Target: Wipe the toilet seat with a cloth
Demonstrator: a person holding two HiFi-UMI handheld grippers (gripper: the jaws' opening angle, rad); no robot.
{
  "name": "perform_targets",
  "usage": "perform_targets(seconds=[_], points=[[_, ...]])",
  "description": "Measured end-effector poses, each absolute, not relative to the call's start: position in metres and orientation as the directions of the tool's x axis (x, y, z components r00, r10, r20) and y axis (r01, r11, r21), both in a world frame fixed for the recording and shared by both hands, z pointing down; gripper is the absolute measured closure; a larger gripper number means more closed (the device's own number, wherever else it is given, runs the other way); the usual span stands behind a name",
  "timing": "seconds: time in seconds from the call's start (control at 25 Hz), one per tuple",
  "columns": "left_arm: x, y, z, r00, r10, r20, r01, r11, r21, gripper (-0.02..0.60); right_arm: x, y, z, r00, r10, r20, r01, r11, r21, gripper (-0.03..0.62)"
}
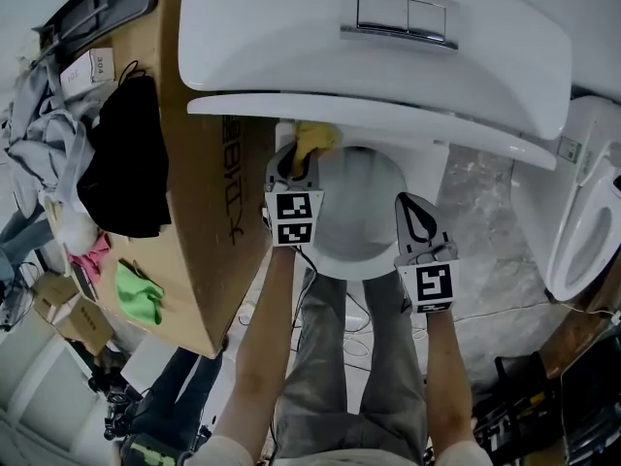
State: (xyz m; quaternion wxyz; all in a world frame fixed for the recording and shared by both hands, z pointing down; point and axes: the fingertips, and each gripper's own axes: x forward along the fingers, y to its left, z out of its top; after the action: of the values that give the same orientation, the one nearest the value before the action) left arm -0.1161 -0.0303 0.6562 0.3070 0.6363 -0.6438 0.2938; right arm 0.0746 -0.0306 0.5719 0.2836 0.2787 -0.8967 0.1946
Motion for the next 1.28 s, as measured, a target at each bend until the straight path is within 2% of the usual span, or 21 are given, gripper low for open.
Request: perform_targets(seconds=[0.68, 1.28], points=[[-0.068, -0.06, 0.655, 0.009, -0.642, 0.767, -1.0, 0.005, 0.016, 0.485, 0.12, -0.055, 0.574, -0.668, -0.421, 0.614, -0.644, 0.74, -0.193, 0.586], [0.001, -0.08, 0.656, 0.08, -0.64, 0.764, -0.997, -0.055, 0.058, 0.485, 0.167, -0.061, 0.576, -0.642, -0.452, 0.619, -0.678, 0.712, -0.182, 0.586]])
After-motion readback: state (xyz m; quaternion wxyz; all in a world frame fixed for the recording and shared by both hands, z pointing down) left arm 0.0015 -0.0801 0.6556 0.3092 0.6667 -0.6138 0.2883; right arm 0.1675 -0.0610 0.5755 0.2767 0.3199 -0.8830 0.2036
